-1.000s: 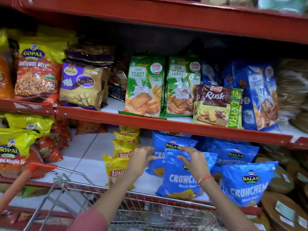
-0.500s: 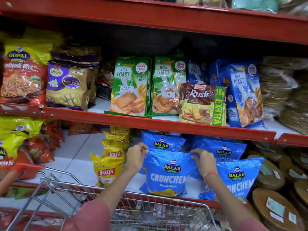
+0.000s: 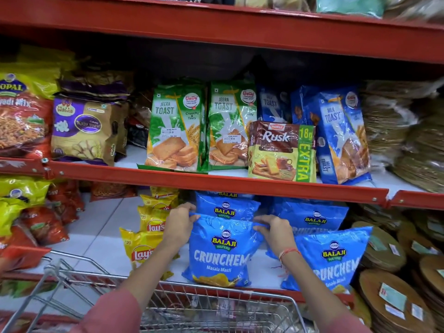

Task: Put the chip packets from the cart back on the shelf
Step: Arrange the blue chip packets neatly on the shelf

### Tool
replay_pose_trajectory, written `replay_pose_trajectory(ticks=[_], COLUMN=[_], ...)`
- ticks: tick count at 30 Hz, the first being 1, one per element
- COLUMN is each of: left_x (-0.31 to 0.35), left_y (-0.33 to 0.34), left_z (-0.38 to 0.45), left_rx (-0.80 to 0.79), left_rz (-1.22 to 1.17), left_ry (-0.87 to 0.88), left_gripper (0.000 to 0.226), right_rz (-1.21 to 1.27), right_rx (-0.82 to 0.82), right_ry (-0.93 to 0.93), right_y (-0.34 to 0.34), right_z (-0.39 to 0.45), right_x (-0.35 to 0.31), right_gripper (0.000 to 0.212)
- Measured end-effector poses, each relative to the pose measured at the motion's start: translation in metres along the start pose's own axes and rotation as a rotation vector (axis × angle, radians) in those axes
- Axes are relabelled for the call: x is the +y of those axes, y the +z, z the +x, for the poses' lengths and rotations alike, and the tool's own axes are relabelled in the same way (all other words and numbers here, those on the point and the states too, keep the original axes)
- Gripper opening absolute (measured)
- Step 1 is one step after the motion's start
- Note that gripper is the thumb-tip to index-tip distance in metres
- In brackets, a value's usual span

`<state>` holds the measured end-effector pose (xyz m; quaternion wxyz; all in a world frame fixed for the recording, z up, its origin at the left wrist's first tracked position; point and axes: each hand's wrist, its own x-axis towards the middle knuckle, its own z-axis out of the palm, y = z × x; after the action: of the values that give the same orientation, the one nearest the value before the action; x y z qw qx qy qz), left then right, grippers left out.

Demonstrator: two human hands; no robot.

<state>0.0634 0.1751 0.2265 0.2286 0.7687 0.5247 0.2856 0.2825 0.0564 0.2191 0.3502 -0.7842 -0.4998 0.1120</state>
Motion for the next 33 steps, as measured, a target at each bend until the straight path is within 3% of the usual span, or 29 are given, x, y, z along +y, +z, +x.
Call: replay_pose_trajectory(ticks=[5, 10, 14, 18, 21, 33], left_x=[0.052, 0.115, 0.155, 0.172, 0.176, 0.169], left_y=[0.032, 0.089, 0.13, 0.157, 0.164, 0.151], left_z=[-0.019, -0.036, -0.045, -0.048, -0.045, -0.026], left_rx=[0.065, -0.12, -0.249, -0.384, -0.378, -0.306], left_rz=[0.014, -0.074, -0.112, 0.074, 0.144, 0.32], left_ry=[0.273, 0.41, 0.378, 0.254, 0.204, 0.225], left_gripper=[0.028, 0.028, 0.031, 0.029, 0.016, 0.019], right_rz=[-0.004, -0.044, -0.178, -0.421, -0.452, -0.345], right_rx=[0.108, 0.206, 0.262, 0.249, 0.201, 0.214], right_ry=[-0.117, -0.072, -0.017, -0.004, 0.007, 0.008], right_y=[-0.033, -0.081, -0.118, -0.144, -0.152, -0.139], right_z=[-0.011, -0.013, -0.012, -0.005, -0.004, 0.004], right_x=[0.027, 0.085, 0.133, 0.172, 0.187, 0.178], right_gripper=[0.016, 0.018, 0.02, 0.027, 0.023, 0.015])
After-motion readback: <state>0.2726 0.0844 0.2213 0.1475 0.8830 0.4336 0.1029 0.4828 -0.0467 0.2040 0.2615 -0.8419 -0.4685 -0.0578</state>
